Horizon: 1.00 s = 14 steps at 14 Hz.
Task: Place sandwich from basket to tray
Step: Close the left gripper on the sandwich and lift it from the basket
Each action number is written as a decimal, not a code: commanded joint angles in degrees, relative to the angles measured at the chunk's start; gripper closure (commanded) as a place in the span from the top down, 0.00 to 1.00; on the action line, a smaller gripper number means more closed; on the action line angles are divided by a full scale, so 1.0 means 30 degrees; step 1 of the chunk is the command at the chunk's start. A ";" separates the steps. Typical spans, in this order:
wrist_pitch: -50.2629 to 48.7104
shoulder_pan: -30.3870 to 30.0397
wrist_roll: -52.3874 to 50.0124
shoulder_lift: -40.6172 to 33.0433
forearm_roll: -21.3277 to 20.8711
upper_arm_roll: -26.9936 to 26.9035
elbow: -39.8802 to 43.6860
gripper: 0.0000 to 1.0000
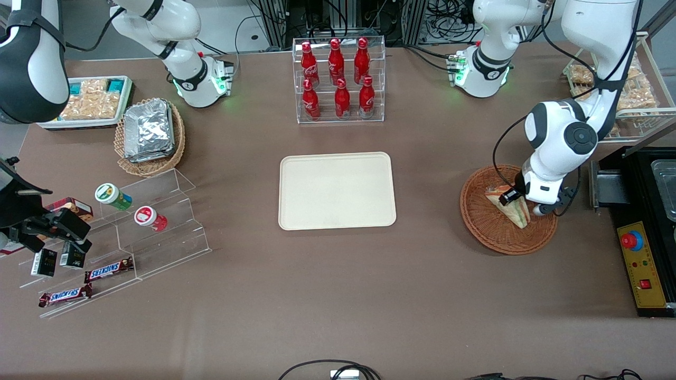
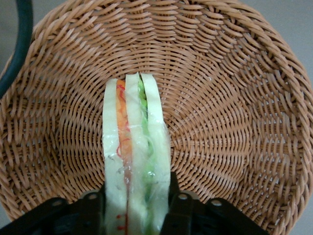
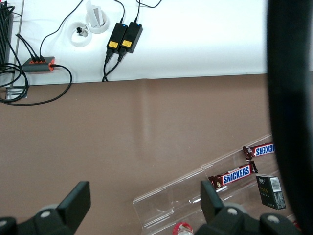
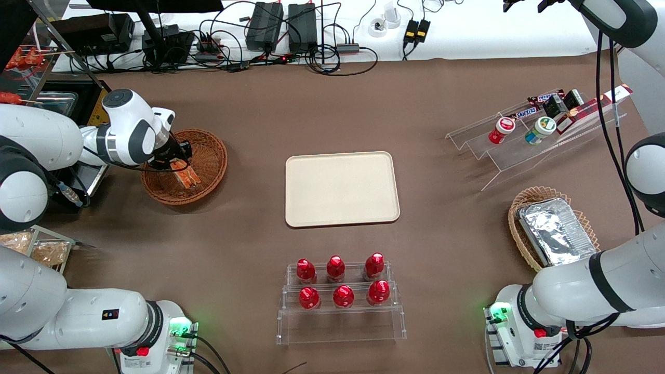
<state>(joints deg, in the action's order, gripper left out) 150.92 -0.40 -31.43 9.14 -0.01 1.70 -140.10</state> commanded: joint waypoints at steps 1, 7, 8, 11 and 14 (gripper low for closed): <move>-0.0030 -0.0015 -0.0481 -0.0960 -0.0320 0.0018 -0.0117 0.00; -0.6814 0.0102 0.0836 -0.4829 -0.0349 0.0135 0.1634 0.00; -0.7931 0.0248 0.0925 -0.4948 -0.0349 0.0310 0.2395 0.00; -1.0747 0.0454 0.0984 -0.4891 -0.0349 0.1539 0.4738 0.00; -1.2684 0.0483 0.1072 -0.4744 -0.0291 0.3118 0.6763 0.00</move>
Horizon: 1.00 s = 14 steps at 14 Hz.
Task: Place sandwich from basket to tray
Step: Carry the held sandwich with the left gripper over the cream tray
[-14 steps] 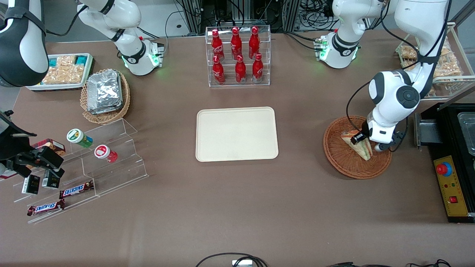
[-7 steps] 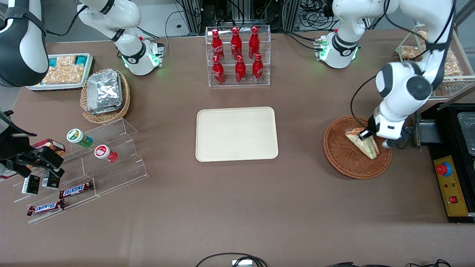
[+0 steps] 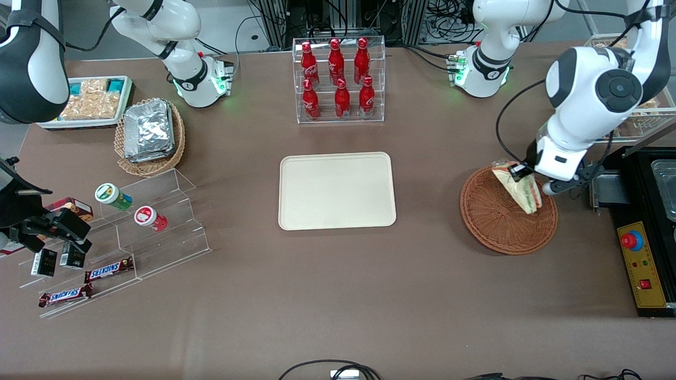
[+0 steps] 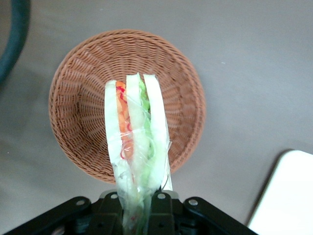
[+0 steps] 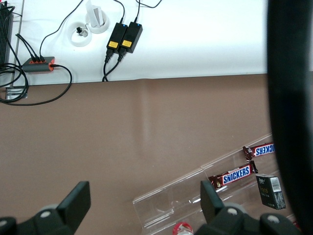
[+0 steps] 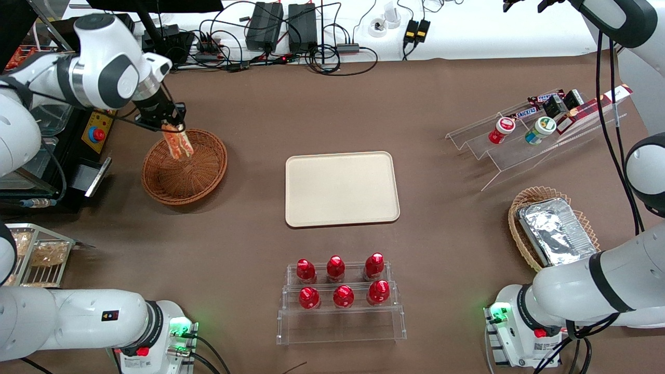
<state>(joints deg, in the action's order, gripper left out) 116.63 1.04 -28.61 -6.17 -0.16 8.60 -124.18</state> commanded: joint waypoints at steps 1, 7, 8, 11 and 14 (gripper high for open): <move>-0.1348 0.0006 0.0104 0.0359 -0.0212 0.1230 0.1751 0.00; -0.1262 0.0006 0.0075 0.1060 -0.0270 0.4833 0.1959 0.00; -0.1203 0.0006 0.0074 0.1207 -0.0270 0.5128 0.1930 0.00; -0.0823 0.0035 0.0162 0.1530 -0.0270 0.6035 0.1959 0.00; -0.0470 0.0035 0.0104 0.2202 -0.0299 0.7528 0.2017 0.00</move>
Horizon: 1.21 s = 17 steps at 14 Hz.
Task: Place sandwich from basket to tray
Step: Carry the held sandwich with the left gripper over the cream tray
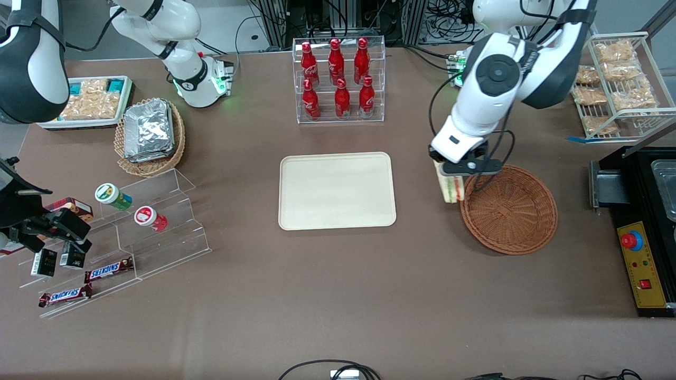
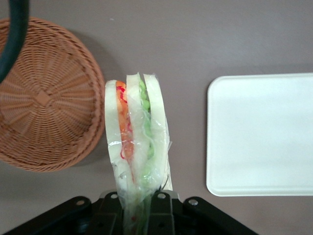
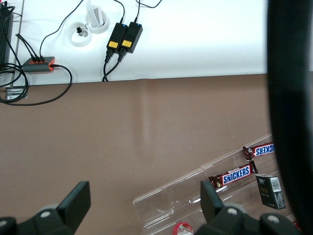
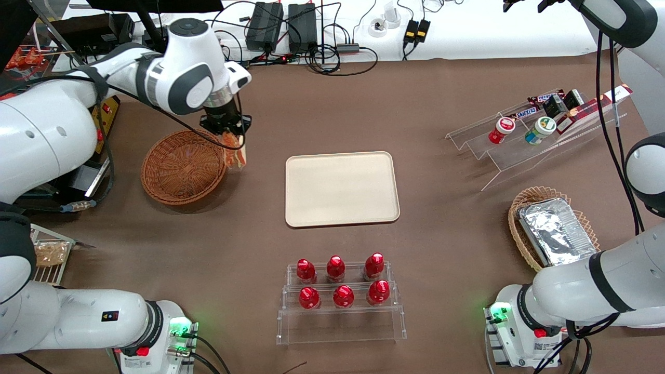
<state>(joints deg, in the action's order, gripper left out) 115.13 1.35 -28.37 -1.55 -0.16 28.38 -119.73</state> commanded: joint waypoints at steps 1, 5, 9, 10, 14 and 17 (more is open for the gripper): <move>0.0061 -0.0069 0.0022 0.0752 -0.0326 0.1345 0.0506 0.00; 0.0907 -0.0040 -0.0154 0.1746 -0.0911 0.3044 0.0565 0.00; 0.2488 0.1450 -0.1730 0.3968 -0.2781 0.3634 0.0564 0.00; 0.2928 0.1861 -0.2461 0.4700 -0.3599 0.3634 0.0564 0.00; 0.3928 0.2859 -0.5130 0.7455 -0.5977 0.3634 0.1206 0.00; 0.3987 0.3298 -0.6331 0.9477 -0.7147 0.3605 0.2115 0.00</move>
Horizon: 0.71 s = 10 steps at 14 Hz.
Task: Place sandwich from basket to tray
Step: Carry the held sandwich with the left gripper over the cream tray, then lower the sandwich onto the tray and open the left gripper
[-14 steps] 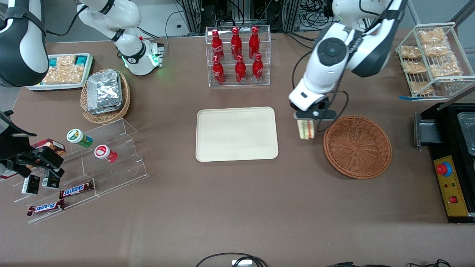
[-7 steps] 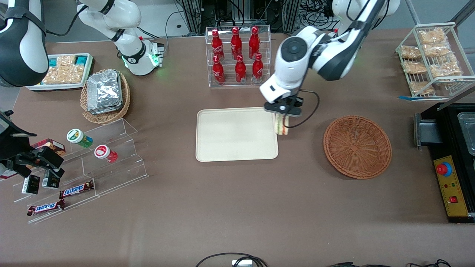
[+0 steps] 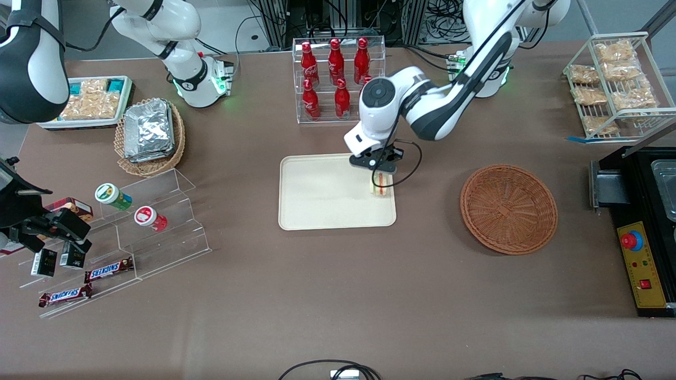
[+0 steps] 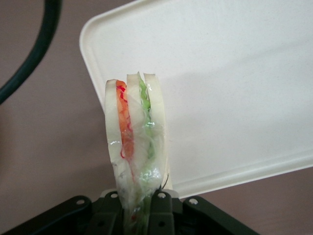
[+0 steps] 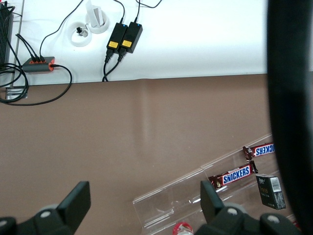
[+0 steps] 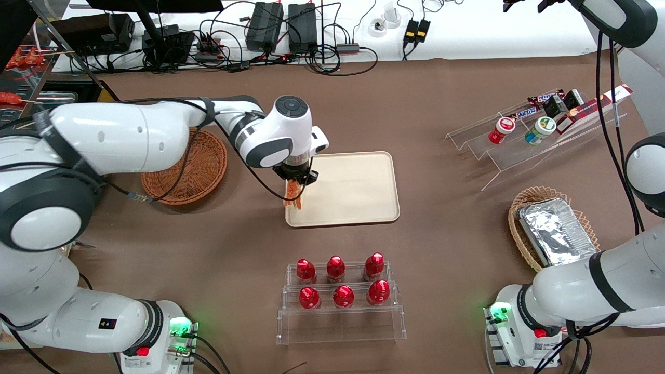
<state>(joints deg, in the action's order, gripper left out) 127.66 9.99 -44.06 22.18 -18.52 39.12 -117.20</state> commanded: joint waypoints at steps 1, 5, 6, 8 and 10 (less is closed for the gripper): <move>-0.0161 0.0477 -0.1567 0.2094 -0.1701 0.0025 0.1419 0.00; 0.0161 0.0740 -0.2623 0.3415 -0.2527 0.0025 0.1830 0.00; 0.0161 0.0857 -0.2742 0.3592 -0.2557 -0.0004 0.1946 0.00; 0.0161 0.0888 -0.2802 0.3828 -0.2528 -0.0004 0.2152 0.00; 0.0161 0.0859 -0.2802 0.3916 -0.2499 -0.0033 0.2270 0.09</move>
<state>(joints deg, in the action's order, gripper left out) 128.49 11.97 -50.88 32.96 -24.88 39.10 -112.04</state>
